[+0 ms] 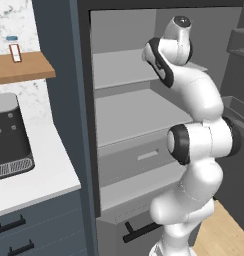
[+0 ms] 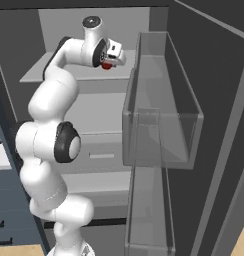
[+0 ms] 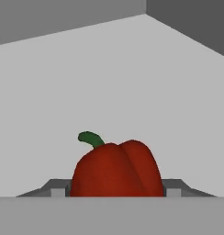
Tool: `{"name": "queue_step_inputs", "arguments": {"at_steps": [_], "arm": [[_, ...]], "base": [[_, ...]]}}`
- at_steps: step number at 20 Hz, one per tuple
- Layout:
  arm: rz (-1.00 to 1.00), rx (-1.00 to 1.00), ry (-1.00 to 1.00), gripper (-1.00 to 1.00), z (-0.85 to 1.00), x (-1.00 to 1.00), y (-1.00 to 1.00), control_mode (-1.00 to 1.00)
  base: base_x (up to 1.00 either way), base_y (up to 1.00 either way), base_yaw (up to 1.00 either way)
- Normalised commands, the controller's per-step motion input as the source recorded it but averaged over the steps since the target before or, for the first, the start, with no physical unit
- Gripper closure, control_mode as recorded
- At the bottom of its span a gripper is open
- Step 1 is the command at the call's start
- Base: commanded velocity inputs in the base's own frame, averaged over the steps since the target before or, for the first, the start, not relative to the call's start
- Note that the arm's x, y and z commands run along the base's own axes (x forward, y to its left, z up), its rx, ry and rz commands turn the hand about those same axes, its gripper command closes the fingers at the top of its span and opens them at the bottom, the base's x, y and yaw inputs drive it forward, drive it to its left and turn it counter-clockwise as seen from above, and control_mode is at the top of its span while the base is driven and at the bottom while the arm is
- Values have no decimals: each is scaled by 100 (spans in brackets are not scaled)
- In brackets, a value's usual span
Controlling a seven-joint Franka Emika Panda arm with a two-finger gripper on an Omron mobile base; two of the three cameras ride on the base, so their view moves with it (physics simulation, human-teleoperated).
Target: Place one bell pepper and one fish in each tupperware on the nearby counter, to pack two identical lunches.
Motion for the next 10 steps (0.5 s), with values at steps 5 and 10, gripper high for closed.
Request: {"name": "queue_step_inputs", "arguments": {"at_steps": [5, 10], "arm": [[5, 0, -3, 100, 0, -100, -1, -100], [12, -3, 7, 100, -17, -100, 0, -100]], "base": [[0, 0, 0], [0, 0, 0]]}}
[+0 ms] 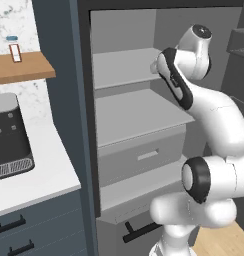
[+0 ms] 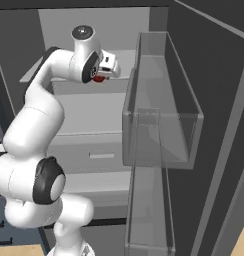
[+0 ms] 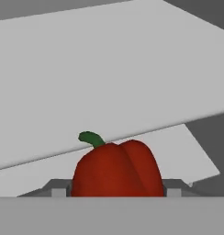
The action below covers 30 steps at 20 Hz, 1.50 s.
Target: Place one bell pepper and one fish in each tupperware on the nearby counter, to pack two identical lunches.
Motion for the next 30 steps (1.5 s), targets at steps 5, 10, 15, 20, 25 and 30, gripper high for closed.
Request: {"name": "queue_step_inputs", "arguments": {"at_steps": [5, 10, 15, 20, 25, 30], "arm": [[7, -1, 14, 100, -52, -100, 0, -100], [0, 0, 17, 100, -64, -100, 0, -100], [0, 0, 20, 100, -67, -96, 0, -100], [0, 0, 11, 100, -44, -87, 3, -100], [0, 0, 0, 100, 0, 0, 0, 100], [0, 0, 0, 100, 0, 0, 0, 100]], "base": [[0, 0, 0], [0, 0, 0], [0, 0, 0], [0, 0, 0], [-66, 37, 0], [-63, 67, 0]]}}
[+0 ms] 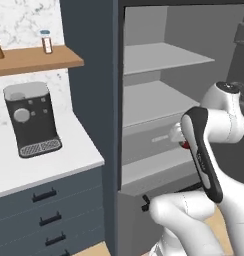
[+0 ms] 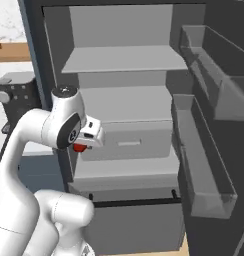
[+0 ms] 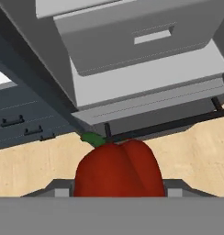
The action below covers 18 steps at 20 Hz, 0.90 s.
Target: Place one bell pepper and one fish in each tupperware on the nearby counter, to pack two identical lunches.
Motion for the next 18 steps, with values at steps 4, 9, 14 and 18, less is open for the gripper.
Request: {"name": "queue_step_inputs", "arguments": {"at_steps": [4, 9, 14, 18], "arm": [[0, 0, 0, 100, 0, 0, 0, 100], [0, 0, 0, 100, 0, 0, 0, 100], [0, 0, 0, 100, 0, 0, 0, 100], [0, 0, 0, 100, 0, 0, 0, 100]], "base": [[-58, 78, 0], [-50, 81, 3], [-26, 98, 19], [-14, 100, 26]]}}
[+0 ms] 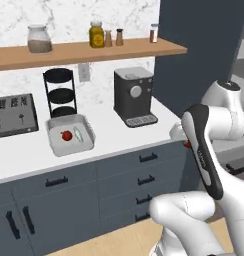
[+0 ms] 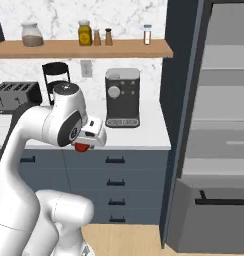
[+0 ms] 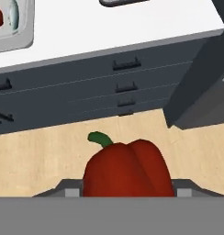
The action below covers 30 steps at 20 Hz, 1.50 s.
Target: Place one bell pepper and one fish in each tupperware on the nearby counter, to pack two identical lunches.
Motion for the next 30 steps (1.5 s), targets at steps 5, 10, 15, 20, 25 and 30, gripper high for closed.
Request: {"name": "queue_step_inputs", "arguments": {"at_steps": [5, 10, 15, 20, 25, 30], "arm": [[0, 0, 0, 100, 0, 0, 0, 100], [0, 0, 0, 100, 0, 0, 0, 100], [0, 0, 0, 100, 0, 0, 0, 100], [0, 0, 0, 100, 0, 0, 0, 100], [0, 0, 0, 100, 0, 0, 0, 100], [0, 0, 0, 100, 0, 0, 0, 100]], "base": [[-6, 100, 30], [0, 100, 26], [25, 98, 14], [48, 67, 9], [64, 40, 7], [48, 51, 0]]}}
